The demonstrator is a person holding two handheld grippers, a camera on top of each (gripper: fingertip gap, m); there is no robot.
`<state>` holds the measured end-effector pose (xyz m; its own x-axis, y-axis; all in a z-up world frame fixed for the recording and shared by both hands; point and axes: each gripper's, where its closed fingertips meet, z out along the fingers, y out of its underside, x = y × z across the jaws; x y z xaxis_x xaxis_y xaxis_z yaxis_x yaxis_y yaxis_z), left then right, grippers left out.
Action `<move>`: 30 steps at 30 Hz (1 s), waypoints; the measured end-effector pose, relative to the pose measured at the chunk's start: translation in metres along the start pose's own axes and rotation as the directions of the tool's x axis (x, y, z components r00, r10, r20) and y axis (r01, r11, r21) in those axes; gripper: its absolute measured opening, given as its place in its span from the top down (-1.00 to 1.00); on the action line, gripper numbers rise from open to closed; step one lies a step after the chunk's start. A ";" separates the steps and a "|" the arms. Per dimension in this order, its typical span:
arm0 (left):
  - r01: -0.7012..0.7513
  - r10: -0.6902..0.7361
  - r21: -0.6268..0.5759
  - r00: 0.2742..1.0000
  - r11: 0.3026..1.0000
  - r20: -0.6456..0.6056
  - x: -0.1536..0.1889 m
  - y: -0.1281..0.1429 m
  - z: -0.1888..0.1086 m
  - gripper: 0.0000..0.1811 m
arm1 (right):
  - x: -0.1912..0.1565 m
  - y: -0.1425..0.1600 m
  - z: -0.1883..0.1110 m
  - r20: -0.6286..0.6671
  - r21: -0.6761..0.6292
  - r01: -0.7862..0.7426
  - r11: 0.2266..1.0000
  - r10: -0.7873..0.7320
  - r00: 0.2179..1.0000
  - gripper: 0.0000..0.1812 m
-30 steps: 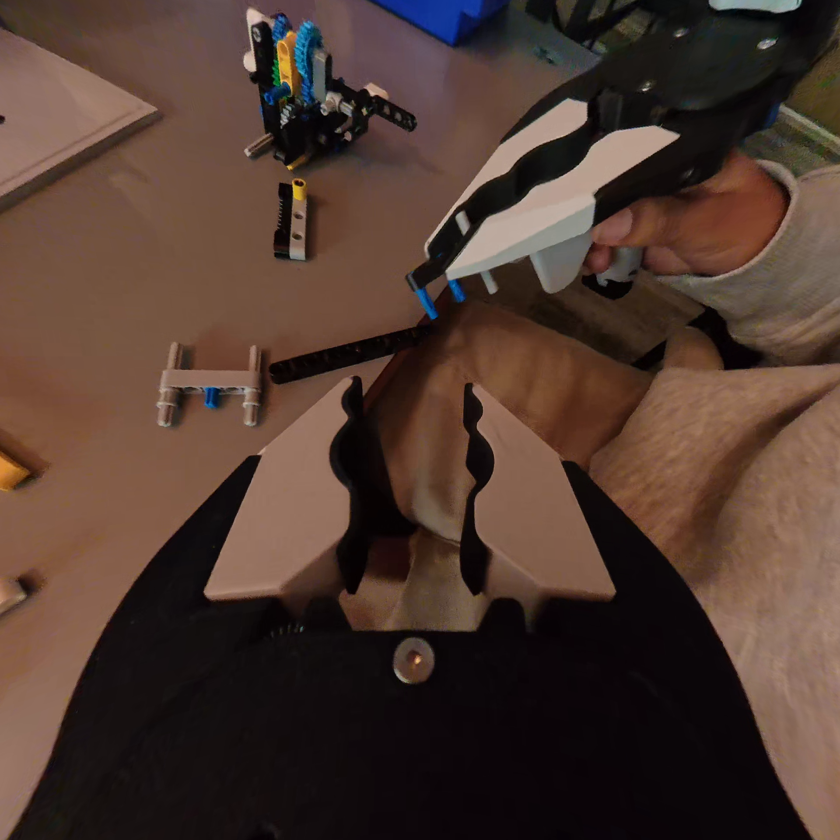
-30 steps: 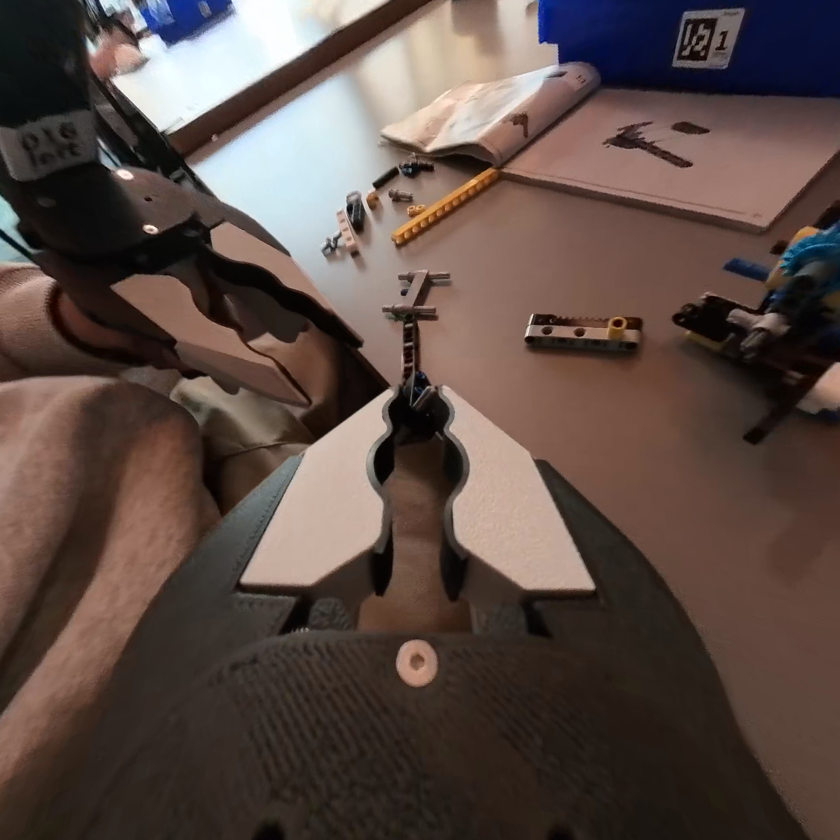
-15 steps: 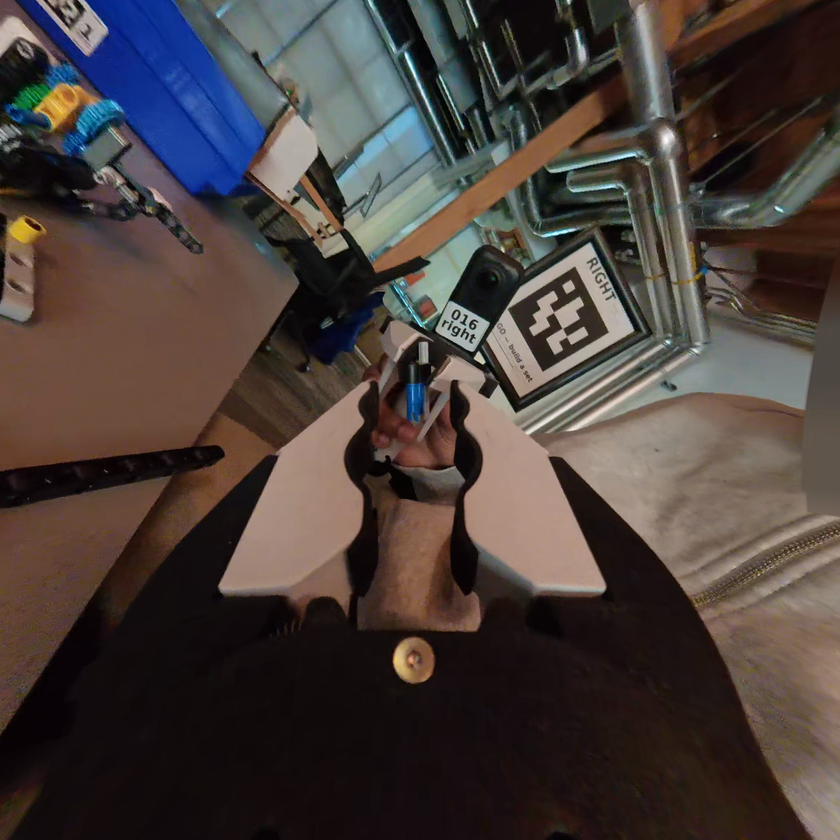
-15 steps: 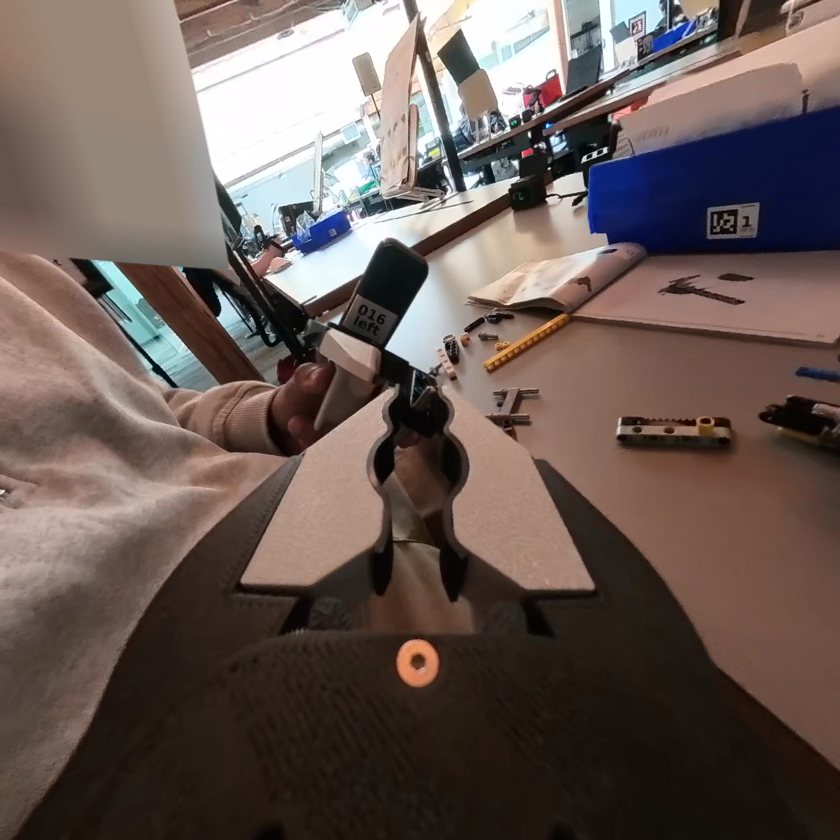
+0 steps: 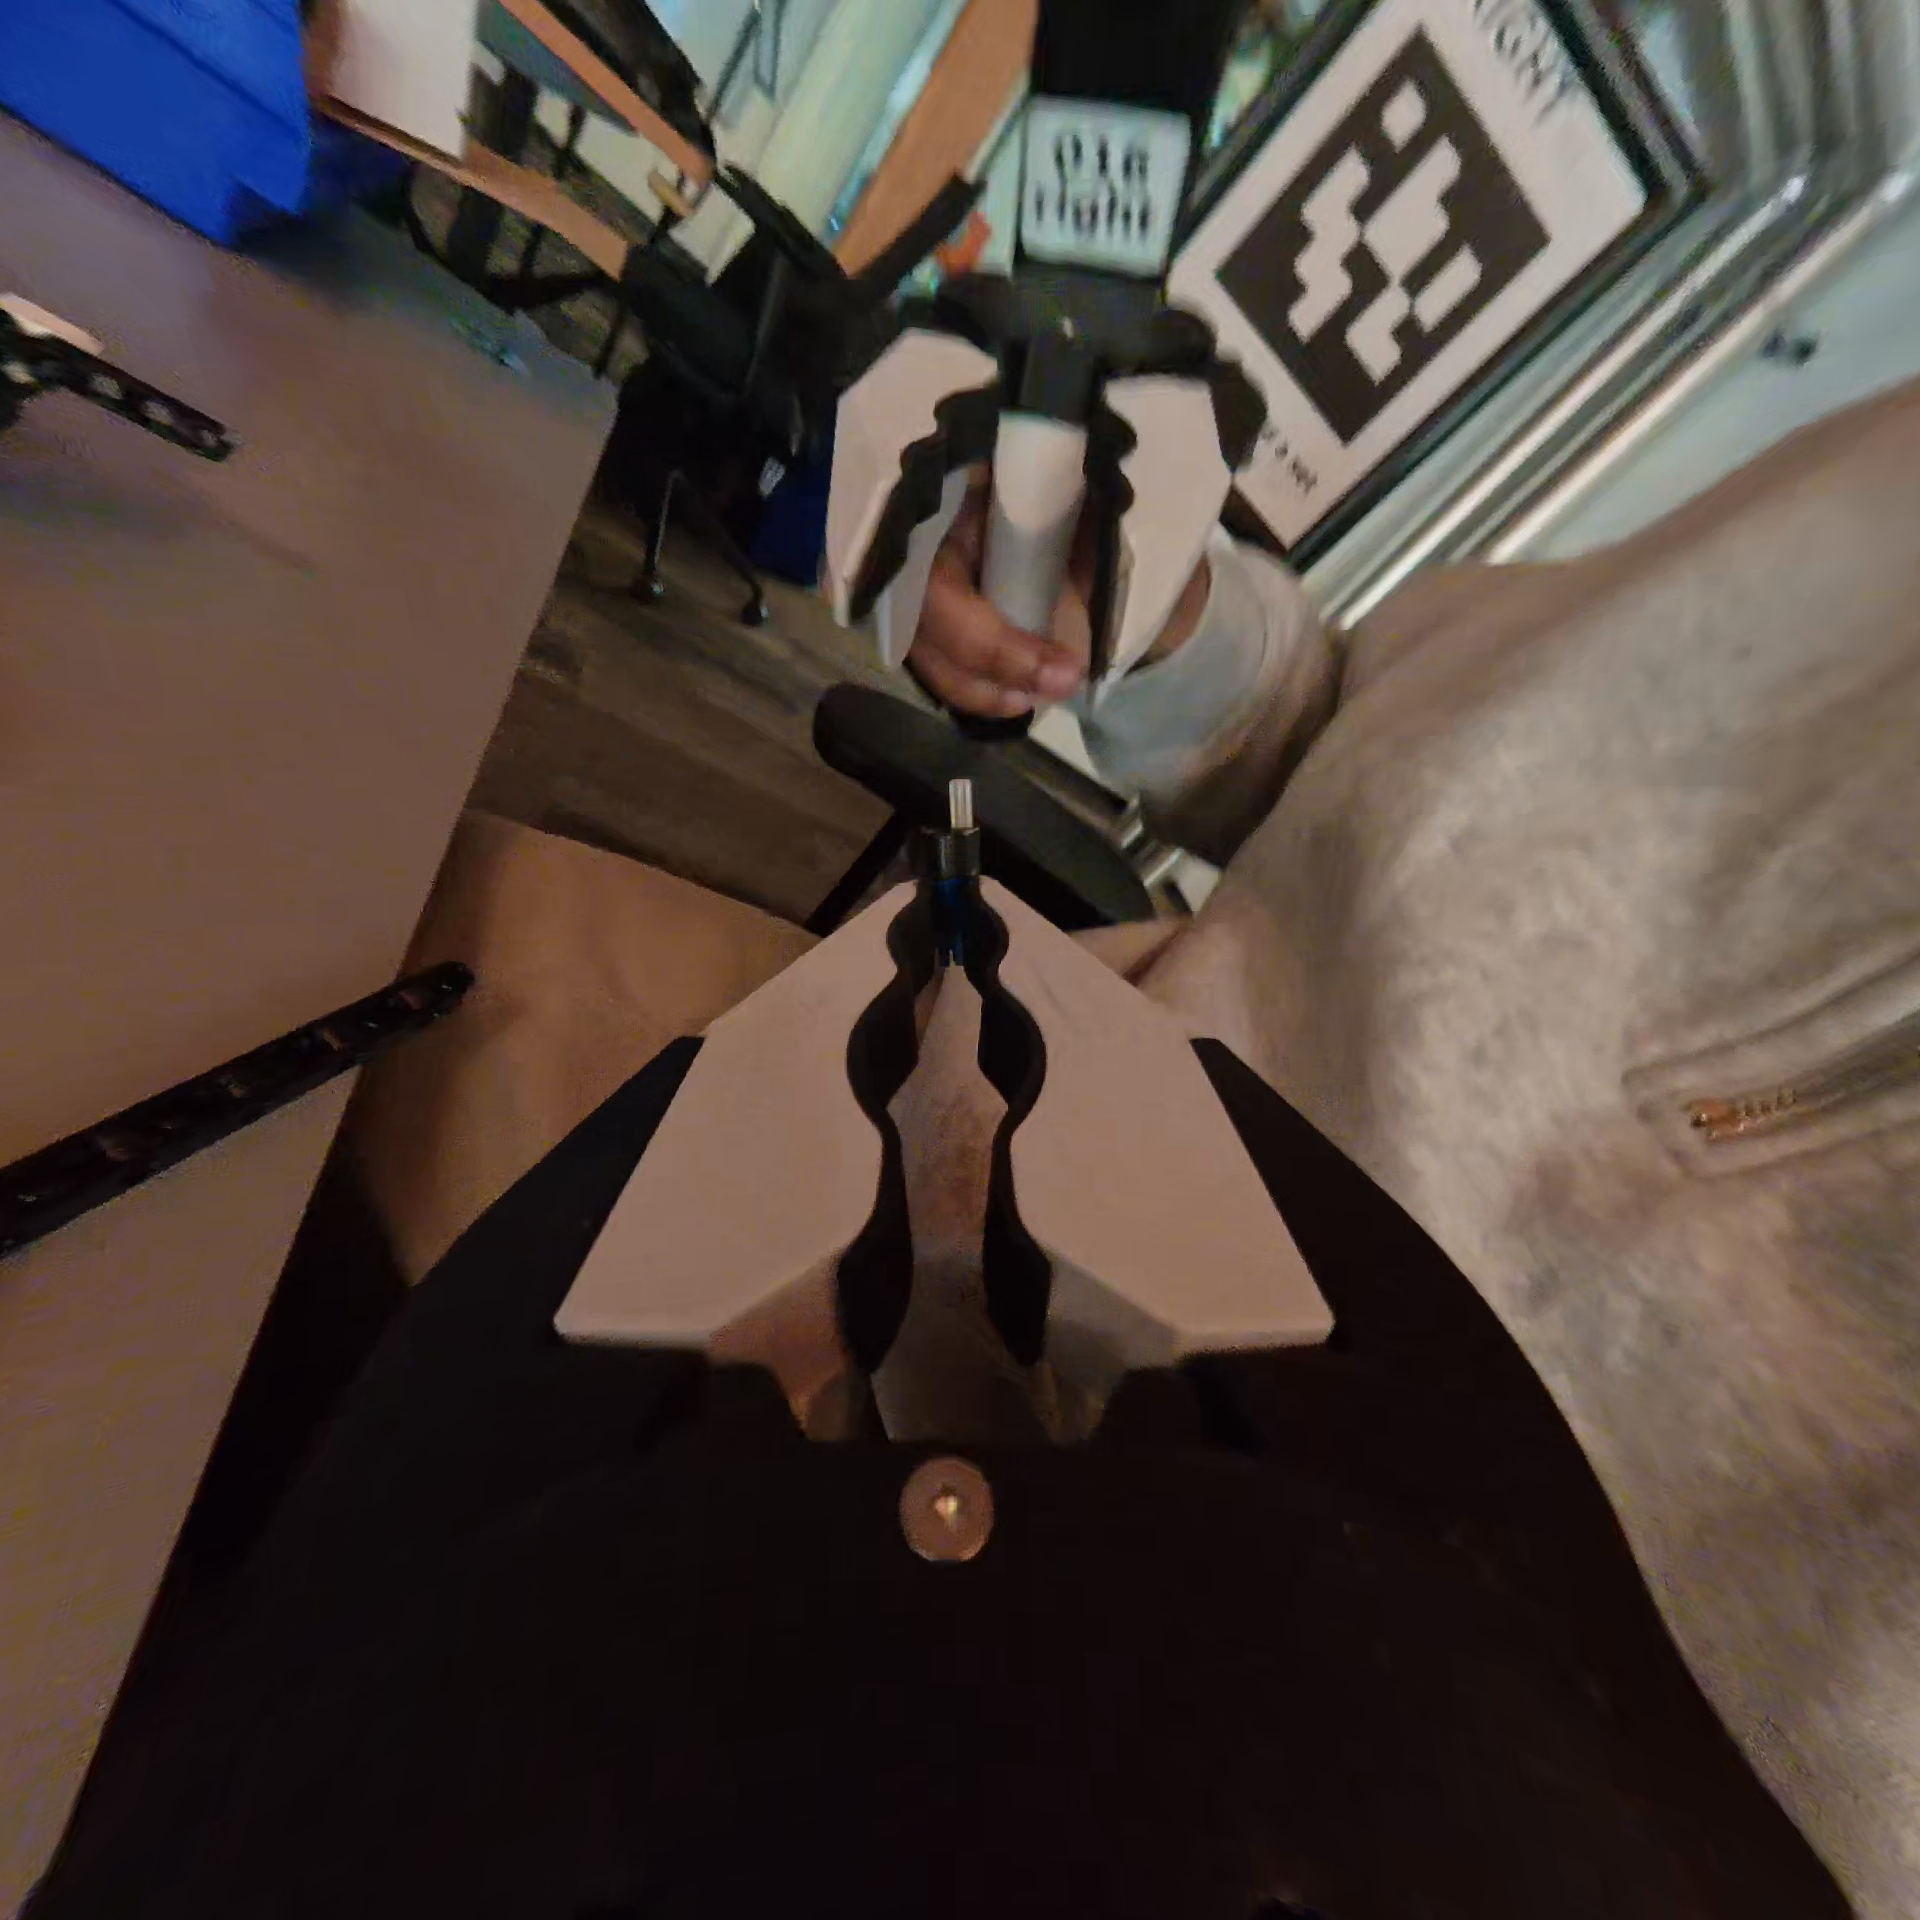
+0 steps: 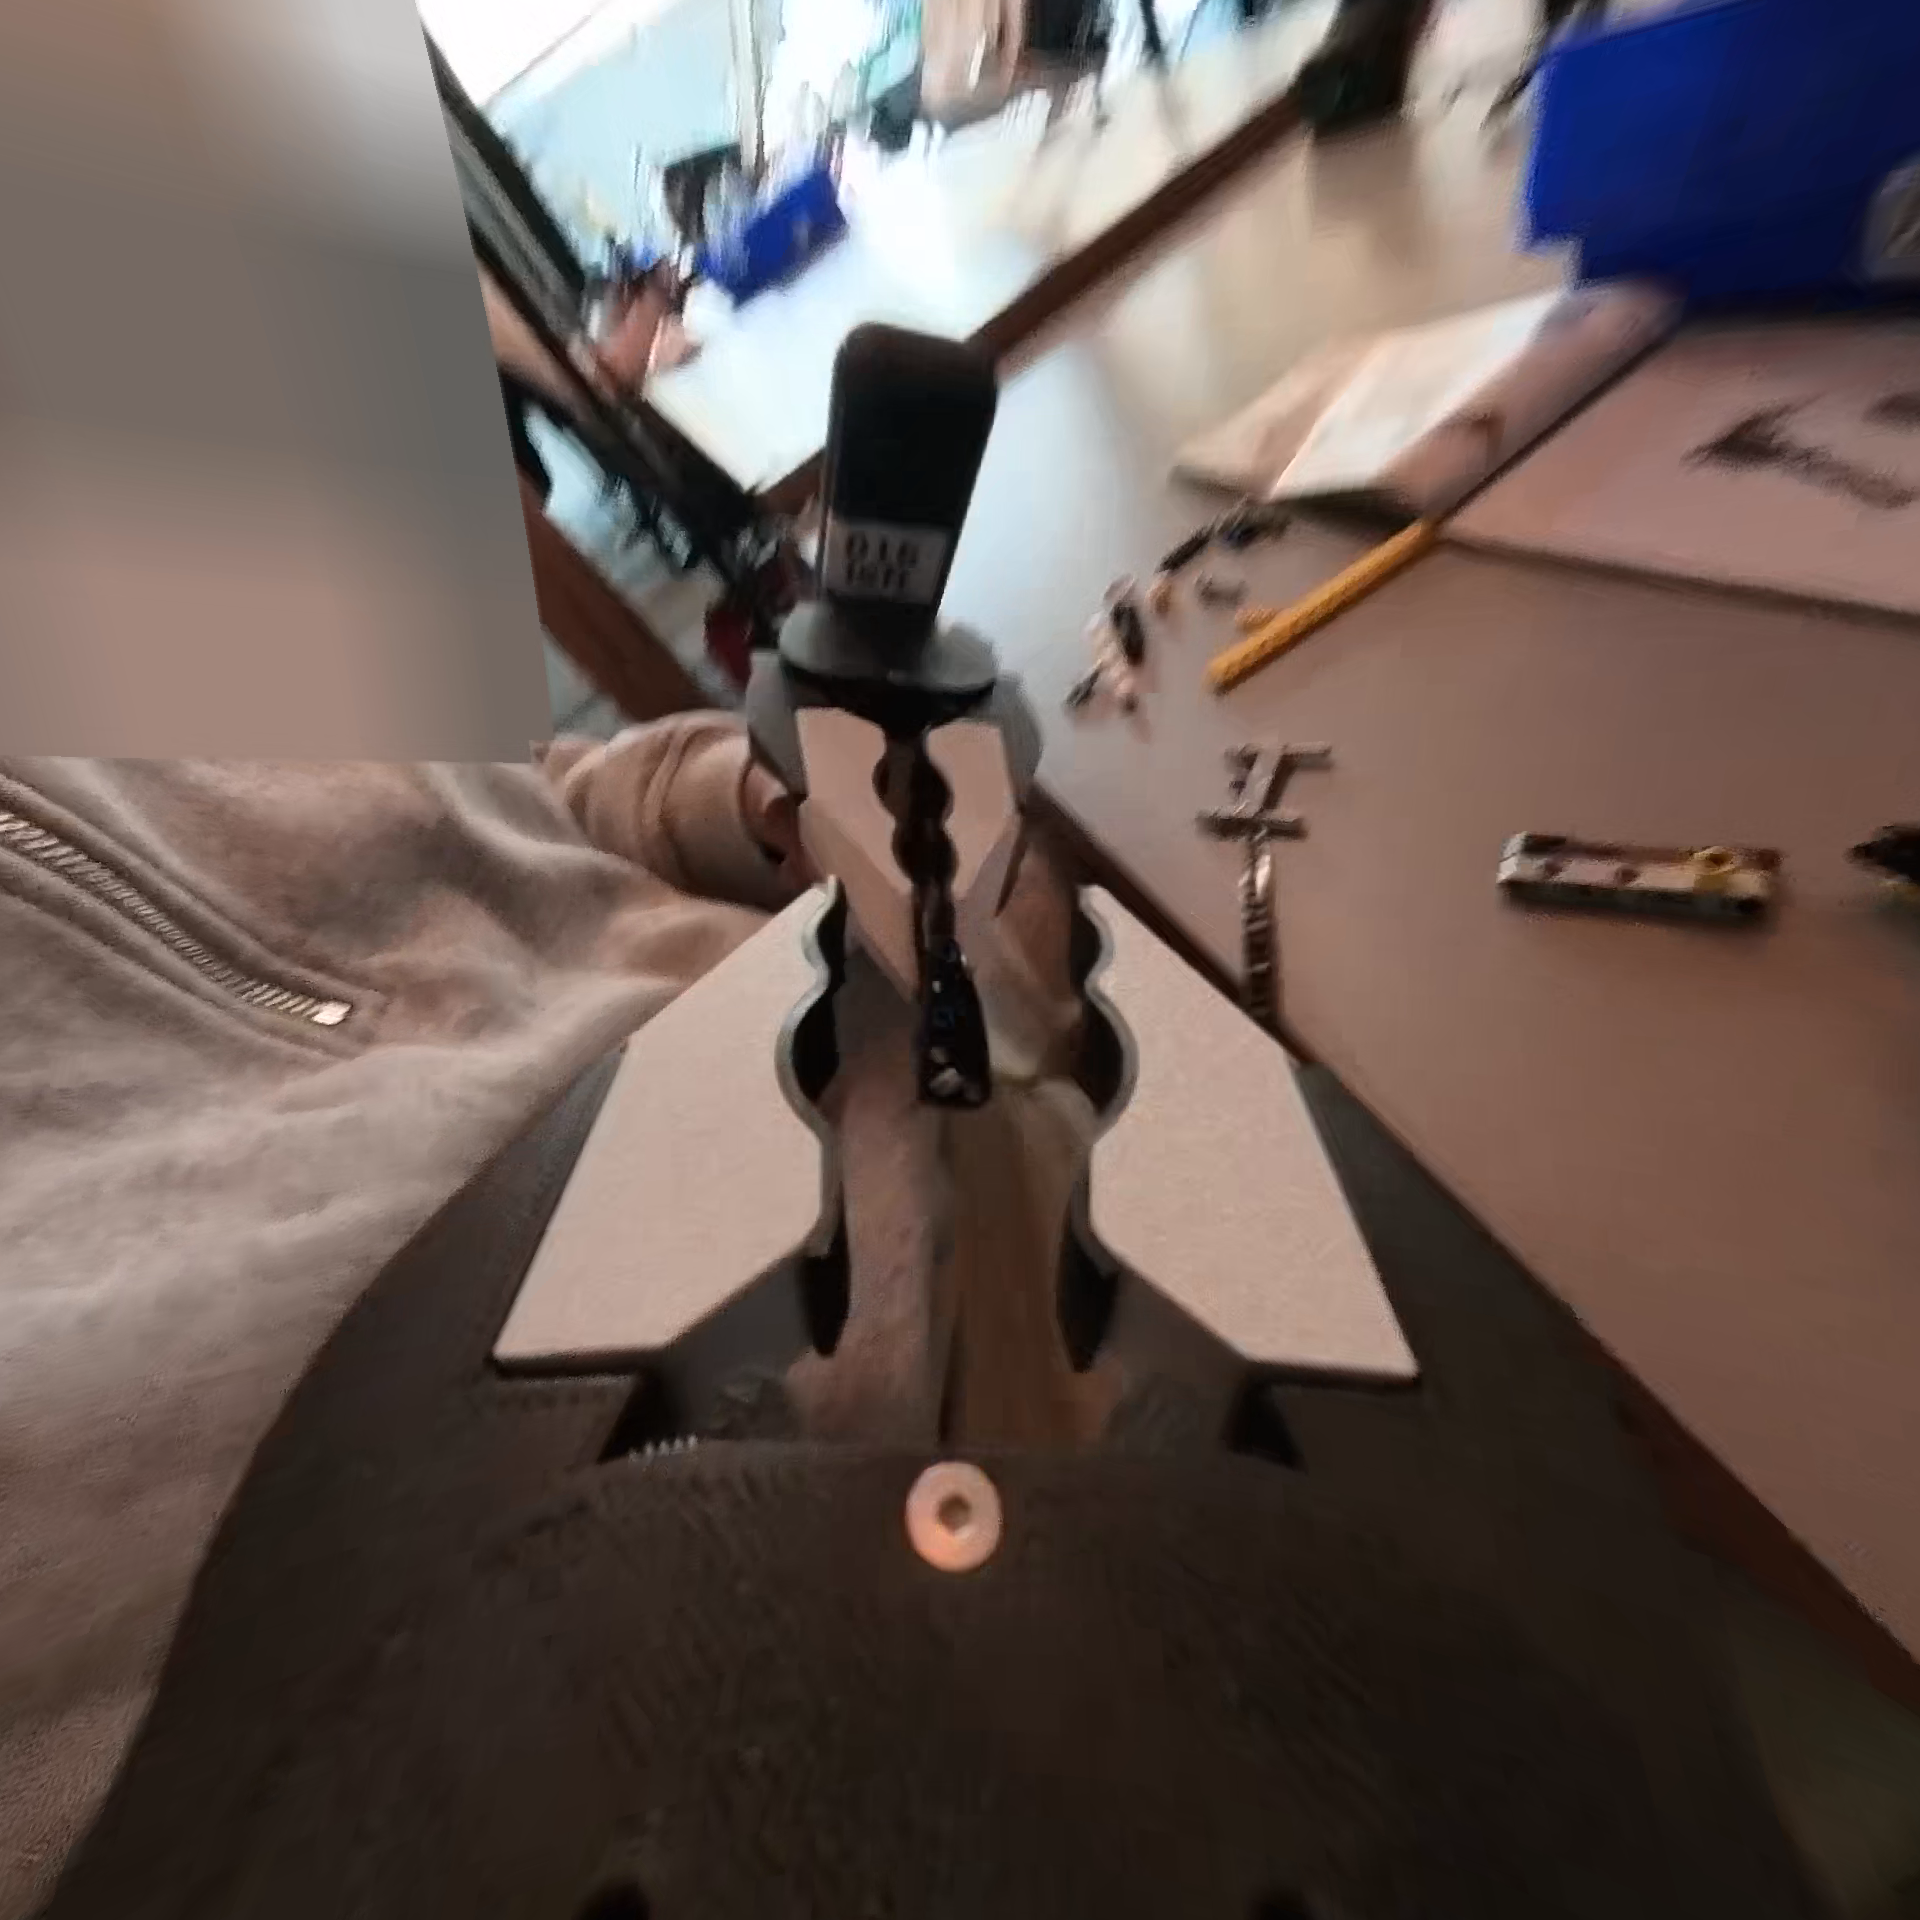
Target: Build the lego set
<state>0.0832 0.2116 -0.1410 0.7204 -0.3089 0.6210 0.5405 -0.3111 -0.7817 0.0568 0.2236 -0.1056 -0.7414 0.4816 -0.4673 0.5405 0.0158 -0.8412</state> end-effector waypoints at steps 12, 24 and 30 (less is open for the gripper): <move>-0.047 0.047 0.000 0.999 0.999 0.008 0.013 0.007 -0.008 1.00 | -0.012 0.038 0.025 0.110 -0.485 0.170 0.858 -0.133 0.985 0.56; -0.026 0.026 0.023 0.999 0.999 0.022 0.013 0.011 -0.011 1.00 | -0.023 0.047 0.033 0.235 -0.509 0.170 0.843 -0.054 0.971 0.87; -0.031 0.027 0.048 0.998 0.998 0.064 0.005 0.005 -0.012 0.99 | -0.017 0.043 0.032 0.193 -0.491 0.153 0.857 -0.065 0.979 0.88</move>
<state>0.0848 0.1977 -0.1409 0.7614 -0.2587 0.5944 0.5383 -0.2585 -0.8021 0.0801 0.1875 -0.1424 -0.8376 0.3015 -0.4557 0.5451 0.5178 -0.6593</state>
